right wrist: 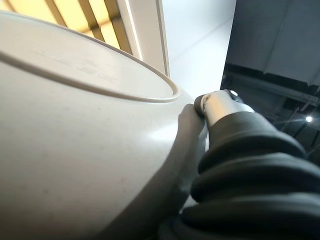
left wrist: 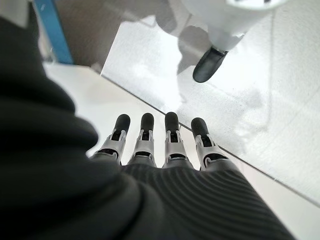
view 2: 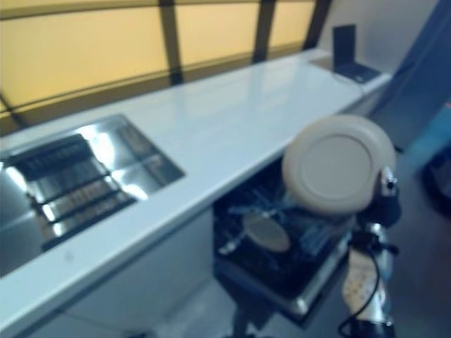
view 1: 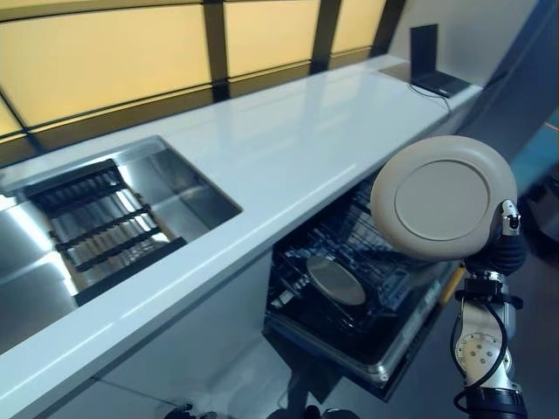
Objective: Take plates into dishwasher
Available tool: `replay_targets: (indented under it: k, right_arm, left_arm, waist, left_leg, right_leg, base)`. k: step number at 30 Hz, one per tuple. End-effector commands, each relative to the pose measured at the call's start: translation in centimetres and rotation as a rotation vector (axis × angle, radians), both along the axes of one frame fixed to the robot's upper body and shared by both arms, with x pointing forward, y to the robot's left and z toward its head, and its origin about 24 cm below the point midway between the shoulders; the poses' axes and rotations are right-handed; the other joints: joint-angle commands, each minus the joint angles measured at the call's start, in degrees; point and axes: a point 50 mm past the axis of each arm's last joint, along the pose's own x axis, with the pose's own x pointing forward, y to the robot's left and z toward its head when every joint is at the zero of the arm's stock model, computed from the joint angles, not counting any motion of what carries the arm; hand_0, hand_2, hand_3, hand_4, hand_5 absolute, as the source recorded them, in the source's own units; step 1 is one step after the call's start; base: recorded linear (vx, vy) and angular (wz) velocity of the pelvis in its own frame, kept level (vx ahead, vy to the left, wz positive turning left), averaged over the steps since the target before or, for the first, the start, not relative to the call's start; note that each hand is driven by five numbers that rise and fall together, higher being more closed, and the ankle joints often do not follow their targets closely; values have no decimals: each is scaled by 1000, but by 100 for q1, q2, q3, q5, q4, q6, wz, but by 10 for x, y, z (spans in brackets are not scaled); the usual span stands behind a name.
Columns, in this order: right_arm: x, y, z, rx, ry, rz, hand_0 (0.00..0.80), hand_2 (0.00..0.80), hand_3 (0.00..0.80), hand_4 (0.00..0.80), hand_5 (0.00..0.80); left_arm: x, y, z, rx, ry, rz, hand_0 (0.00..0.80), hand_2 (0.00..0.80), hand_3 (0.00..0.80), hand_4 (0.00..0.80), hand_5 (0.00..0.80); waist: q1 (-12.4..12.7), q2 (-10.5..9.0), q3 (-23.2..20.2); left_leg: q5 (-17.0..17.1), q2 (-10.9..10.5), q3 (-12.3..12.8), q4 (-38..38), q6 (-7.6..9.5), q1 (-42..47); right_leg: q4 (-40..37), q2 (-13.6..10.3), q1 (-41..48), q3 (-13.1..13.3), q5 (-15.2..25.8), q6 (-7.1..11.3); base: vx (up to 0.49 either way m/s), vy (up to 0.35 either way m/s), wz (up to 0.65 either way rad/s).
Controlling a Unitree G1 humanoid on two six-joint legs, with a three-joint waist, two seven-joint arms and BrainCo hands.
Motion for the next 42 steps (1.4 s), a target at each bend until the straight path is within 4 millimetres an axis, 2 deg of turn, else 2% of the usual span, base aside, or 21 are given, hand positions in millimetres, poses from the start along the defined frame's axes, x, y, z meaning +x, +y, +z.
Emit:
replay_targets:
  k: [1,4,8,12,13,19,25,28,33,42]
  right_arm:
    - [7,2,24,-33,-136,-29,800,800,800,800,800]
    - [10,6,21,-24,-107,-16,800,800,800,800,800]
    - [11,4,23,-69,-80,-31,800,800,800,800,800]
    - [12,0,25,-239,-12,-112,800,800,800,800,800]
    - [13,-2,27,-335,20,-158,800,800,800,800,800]
    - [24,-13,52,-726,103,-354,800,800,800,800,800]
    - [33,-15,70,-1069,145,-448,800,800,800,800,800]
    - [40,-12,79,-1171,147,-469,800,800,800,800,800]
    - [53,-8,87,-1259,173,-481,800,800,800,800,800]
    - [70,-10,98,-1378,212,-510,800,800,800,800,800]
  left_arm:
    - [36,-4,8,3,-90,-35,0,0,0,0,0]
    - [41,-11,8,-16,-115,-43,0,0,0,0,0]
    - [45,-22,8,-51,-152,-73,0,0,0,0,0]
    - [46,-33,8,-87,-181,-84,0,0,0,0,0]
    - [47,-34,8,-91,-187,-88,0,0,0,0,0]
    - [60,-30,14,-81,-220,-94,0,0,0,0,0]
    - [68,-27,17,-72,-225,-105,0,0,0,0,0]
    - [74,-27,19,-66,-233,-118,0,0,0,0,0]
    - [84,-29,23,-62,-252,-144,0,0,0,0,0]
    - [86,-22,25,-32,-230,-183,0,0,0,0,0]
  waist:
    - [-65,198,271]
    - [-8,85,300]
    - [-39,35,403]
    - [-117,66,539]
    - [-134,86,580]
    - [-250,193,786]
    - [-236,234,894]
    - [-197,239,971]
    - [-128,252,1097]
    - [65,259,1212]
  left_leg:
    - [-621,-484,-448,7,679,-90]
    - [-518,-335,-333,94,479,-265]
    - [-334,-214,-486,160,277,-430]
    - [-174,-129,-641,141,152,-506]
    - [-140,-109,-682,140,125,-529]
    - [-22,-78,-787,64,-1,-598]
    - [41,-90,-835,3,-59,-606]
    - [65,-100,-906,-13,-81,-631]
    - [92,-139,-1040,-15,-100,-690]
    - [107,-207,-1214,-16,-67,-740]
  right_leg:
    - [69,-12,333,188,-124,-84]
    - [-486,145,554,107,-315,-108]
    - [-676,319,587,231,-371,-216]
    - [-665,411,572,264,-457,-405]
    - [-623,424,542,259,-489,-444]
    - [-470,430,325,255,-600,-520]
    - [-407,403,202,168,-653,-544]
    - [-349,395,134,127,-679,-548]
    - [-326,389,56,94,-671,-546]
    - [-311,368,53,-13,-671,-531]
  base:
    - [-85,-343,-76]
    - [-156,-493,-33]
    - [-142,-420,3]
    - [-111,-297,18]
    - [-99,-196,24]
    - [-82,-84,15]
    - [-13,-10,4]
    - [1,-11,11]
    - [0,-2,11]
    - [19,2,10]
